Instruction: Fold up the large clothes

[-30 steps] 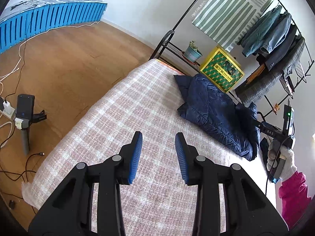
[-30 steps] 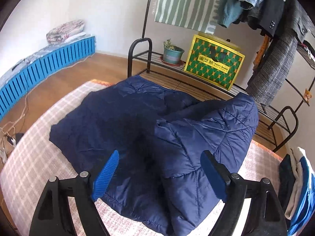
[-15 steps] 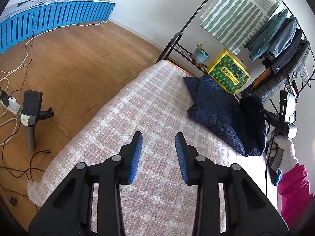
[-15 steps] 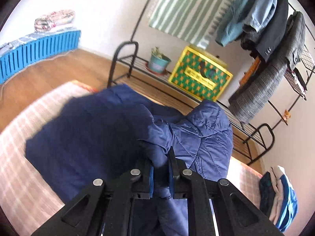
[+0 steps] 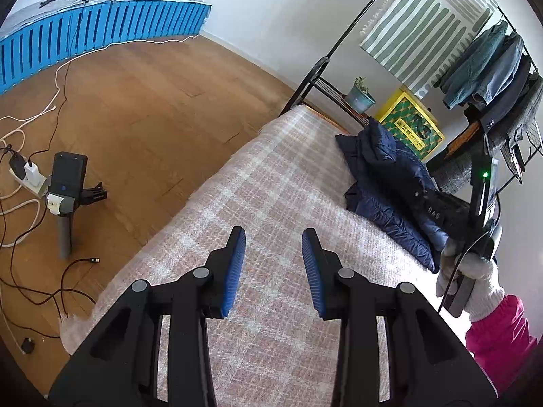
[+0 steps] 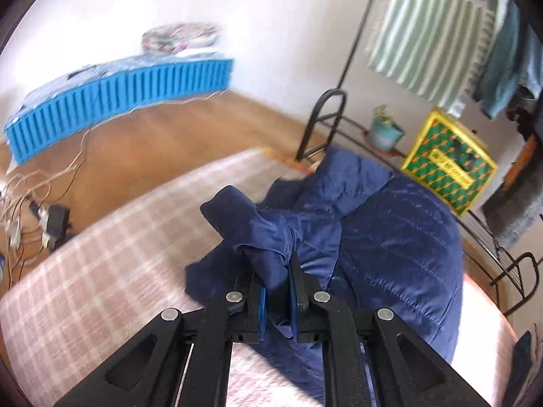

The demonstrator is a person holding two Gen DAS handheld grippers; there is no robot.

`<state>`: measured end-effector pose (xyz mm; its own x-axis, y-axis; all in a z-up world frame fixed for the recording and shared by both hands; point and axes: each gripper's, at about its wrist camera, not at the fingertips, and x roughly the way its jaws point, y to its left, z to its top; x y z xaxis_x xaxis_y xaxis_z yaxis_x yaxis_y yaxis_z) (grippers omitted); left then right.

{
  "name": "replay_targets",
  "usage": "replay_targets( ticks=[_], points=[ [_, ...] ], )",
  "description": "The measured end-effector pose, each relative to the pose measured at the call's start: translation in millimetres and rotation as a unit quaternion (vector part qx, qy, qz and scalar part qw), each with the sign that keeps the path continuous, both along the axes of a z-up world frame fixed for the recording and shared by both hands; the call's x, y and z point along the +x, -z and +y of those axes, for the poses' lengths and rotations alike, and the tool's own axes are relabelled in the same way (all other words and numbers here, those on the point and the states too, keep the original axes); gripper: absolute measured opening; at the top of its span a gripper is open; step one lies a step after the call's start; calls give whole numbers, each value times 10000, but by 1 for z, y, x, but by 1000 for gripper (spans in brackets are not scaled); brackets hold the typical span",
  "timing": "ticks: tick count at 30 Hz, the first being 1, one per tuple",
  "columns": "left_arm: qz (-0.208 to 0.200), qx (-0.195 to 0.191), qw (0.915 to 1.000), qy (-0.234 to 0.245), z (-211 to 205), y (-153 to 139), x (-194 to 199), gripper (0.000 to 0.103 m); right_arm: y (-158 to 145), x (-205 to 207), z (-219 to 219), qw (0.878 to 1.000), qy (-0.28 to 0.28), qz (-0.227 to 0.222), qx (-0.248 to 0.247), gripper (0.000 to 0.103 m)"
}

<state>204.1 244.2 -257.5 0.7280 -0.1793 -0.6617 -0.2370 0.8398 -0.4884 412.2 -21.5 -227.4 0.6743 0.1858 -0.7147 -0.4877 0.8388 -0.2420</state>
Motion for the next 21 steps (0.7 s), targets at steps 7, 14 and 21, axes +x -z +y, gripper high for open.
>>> replay_targets(
  ticks=[7, 14, 21],
  points=[
    [11, -40, 9996, 281, -11, 0, 23, 35, 25, -24, -4, 9969, -701, 333, -97, 8],
    [-108, -370, 9950, 919, -50, -19, 77, 35, 2, -28, -42, 9907, -750, 688, 900, 43],
    [-169, -561, 9859, 1566, -104, -37, 148, 51, -31, -43, -150, 9782, 247, 508, 1999, 67]
  ],
)
